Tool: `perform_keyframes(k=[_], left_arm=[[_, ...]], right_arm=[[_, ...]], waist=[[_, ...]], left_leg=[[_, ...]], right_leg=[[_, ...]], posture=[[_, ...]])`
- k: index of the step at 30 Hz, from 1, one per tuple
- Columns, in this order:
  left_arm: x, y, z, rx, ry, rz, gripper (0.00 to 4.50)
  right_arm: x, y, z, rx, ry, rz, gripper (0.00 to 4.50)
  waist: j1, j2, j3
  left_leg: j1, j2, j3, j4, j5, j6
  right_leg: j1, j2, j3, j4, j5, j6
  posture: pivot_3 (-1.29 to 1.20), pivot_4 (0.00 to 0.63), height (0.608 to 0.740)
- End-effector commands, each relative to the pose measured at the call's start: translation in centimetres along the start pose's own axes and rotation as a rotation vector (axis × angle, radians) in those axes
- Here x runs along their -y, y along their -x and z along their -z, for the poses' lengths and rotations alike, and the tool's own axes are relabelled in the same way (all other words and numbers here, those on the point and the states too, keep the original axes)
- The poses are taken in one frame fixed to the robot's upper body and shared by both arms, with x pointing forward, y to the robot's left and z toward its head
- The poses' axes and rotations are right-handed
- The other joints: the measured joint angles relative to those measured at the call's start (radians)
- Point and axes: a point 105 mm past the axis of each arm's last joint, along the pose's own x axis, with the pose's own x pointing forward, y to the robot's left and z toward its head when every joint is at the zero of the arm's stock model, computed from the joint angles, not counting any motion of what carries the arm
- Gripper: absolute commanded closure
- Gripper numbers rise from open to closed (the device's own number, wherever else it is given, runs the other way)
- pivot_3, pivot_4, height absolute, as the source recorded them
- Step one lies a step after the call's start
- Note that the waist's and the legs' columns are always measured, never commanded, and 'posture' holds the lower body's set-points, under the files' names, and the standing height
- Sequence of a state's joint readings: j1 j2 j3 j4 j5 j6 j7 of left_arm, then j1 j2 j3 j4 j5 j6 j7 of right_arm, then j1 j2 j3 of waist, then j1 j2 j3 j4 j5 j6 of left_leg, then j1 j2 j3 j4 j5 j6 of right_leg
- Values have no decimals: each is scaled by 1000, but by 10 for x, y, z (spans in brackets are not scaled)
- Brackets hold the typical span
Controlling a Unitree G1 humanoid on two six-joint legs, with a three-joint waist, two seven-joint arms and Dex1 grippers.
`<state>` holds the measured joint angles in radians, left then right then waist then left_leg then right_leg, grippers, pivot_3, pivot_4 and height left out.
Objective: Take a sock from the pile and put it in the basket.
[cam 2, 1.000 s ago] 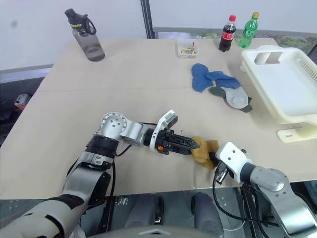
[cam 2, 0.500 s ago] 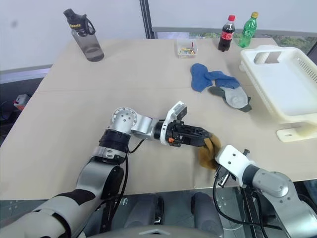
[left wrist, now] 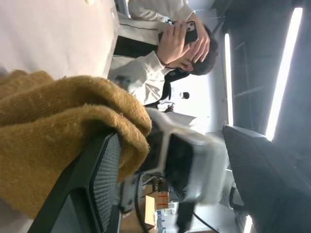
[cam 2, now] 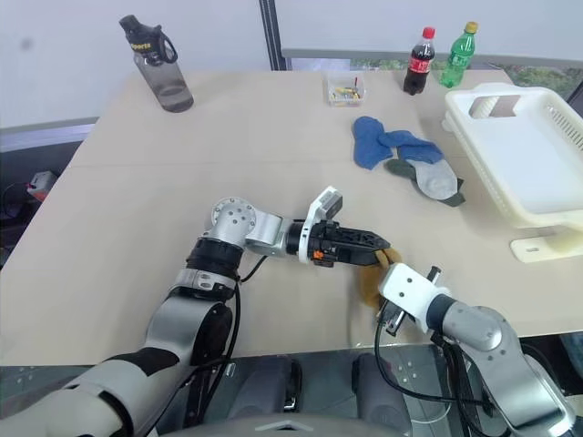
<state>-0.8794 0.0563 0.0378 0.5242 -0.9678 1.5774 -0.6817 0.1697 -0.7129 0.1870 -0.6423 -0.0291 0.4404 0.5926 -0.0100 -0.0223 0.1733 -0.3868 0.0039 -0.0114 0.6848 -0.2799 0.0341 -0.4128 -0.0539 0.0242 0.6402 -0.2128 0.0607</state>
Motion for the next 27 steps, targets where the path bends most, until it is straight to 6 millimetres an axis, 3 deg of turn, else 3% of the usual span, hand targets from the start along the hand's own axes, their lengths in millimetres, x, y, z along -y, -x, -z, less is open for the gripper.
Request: perform_keyframes(k=[1,11,16,20,27], left_arm=[[7,-4,-1,1,-27,33,1030],[3,-16,5,-58,-31,40,1030],[-1,-27,5,-85,-43,42,1030],[-6,-47,9,-131,-56,44,1030],[-45,-65,36,-271,-97,-94,1030]], right_arm=[[3,9,2,-4,30,26,4451],[9,70,-1,-127,138,130,4451],[5,85,-9,-95,19,213,4451],[1,101,-6,-103,-61,254,4451],[10,115,-3,-76,-183,349,4451]], waist=[[2,0,0],[7,1,0],[9,0,0],[14,1,0],[21,1,0]], left_leg=[[0,0,0,0,0,0],[-1,0,0,0,0,0],[-1,0,0,0,0,0],[-1,0,0,0,0,0],[-3,0,0,1,0,1]], right_leg=[[0,0,0,0,0,0],[0,0,0,0,-2,3],[0,0,-2,0,-2,3],[0,0,-1,-1,-3,2],[-1,0,-1,-3,-4,-1]], posture=[[0,150,740],[0,150,740],[0,150,740],[0,150,740],[0,150,740]])
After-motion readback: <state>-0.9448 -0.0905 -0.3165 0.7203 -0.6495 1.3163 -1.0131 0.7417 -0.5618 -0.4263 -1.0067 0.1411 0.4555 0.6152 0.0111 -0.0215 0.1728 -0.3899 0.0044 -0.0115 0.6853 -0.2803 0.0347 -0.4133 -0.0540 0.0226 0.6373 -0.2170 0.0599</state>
